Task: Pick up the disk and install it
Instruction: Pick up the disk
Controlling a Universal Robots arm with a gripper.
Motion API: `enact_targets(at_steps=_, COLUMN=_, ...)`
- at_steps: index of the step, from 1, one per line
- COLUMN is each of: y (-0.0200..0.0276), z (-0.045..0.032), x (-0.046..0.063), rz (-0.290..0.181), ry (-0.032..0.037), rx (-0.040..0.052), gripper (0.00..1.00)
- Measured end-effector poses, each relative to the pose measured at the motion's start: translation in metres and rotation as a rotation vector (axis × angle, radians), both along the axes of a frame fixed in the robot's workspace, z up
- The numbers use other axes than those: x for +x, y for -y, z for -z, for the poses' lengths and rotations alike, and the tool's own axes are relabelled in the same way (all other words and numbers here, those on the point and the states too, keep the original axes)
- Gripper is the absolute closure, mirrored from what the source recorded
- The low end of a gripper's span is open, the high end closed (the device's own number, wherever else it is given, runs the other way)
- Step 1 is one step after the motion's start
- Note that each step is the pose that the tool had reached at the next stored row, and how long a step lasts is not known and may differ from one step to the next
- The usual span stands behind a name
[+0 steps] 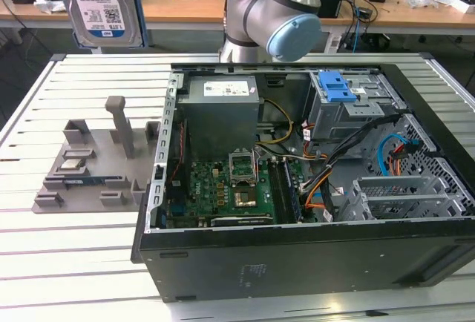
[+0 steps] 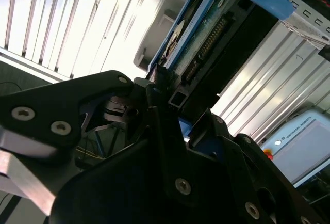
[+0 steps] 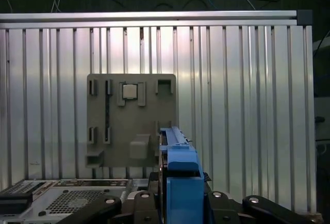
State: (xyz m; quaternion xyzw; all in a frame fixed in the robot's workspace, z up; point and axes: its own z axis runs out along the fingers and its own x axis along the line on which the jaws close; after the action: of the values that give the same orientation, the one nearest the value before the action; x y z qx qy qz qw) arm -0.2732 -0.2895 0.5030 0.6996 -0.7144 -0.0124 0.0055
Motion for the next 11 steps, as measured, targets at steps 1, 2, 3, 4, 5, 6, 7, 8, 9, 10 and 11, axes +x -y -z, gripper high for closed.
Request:
enact_targets(at_steps=1, y=0.0001, z=0.0000, x=0.006, rz=0.000, ry=-0.0001, rx=0.0000, gripper=0.63)
enact_targets(at_steps=2, y=0.0002, z=0.0000, x=0.009, rz=0.000, ry=-0.0002, rx=0.0000, gripper=0.63)
enact_targets(at_steps=3, y=0.0003, z=-0.0001, x=0.015, rz=0.000, ry=-0.0003, rx=-0.0001, gripper=0.63)
enact_targets(at_steps=4, y=0.0003, z=0.0000, x=0.024, rz=0.000, ry=-0.0004, rx=-0.0001, gripper=0.63)
enact_targets(at_steps=5, y=0.0004, z=0.0000, x=0.029, rz=0.000, ry=-0.0004, rx=0.0000, gripper=0.63)
enact_targets(at_steps=6, y=0.0004, z=0.0000, x=0.033, rz=0.000, ry=-0.0005, rx=-0.0001, gripper=0.63)
enact_targets(at_steps=7, y=0.0003, z=0.0000, x=0.039, rz=0.000, ry=-0.0005, rx=0.0000, gripper=0.63)
enact_targets(at_steps=8, y=0.0004, z=0.0000, x=0.043, rz=0.000, ry=-0.0005, rx=0.0000, gripper=0.63)
enact_targets(at_steps=9, y=0.0004, z=0.0000, x=0.047, rz=0.000, ry=-0.0006, rx=-0.0001, gripper=0.63)
enact_targets(at_steps=10, y=0.0004, z=0.0000, x=0.054, rz=0.000, ry=-0.0007, rx=-0.0001, gripper=0.63)
enact_targets(at_steps=11, y=0.0004, z=0.0001, x=0.058, rz=0.000, ry=-0.0006, rx=0.0000, gripper=0.63)
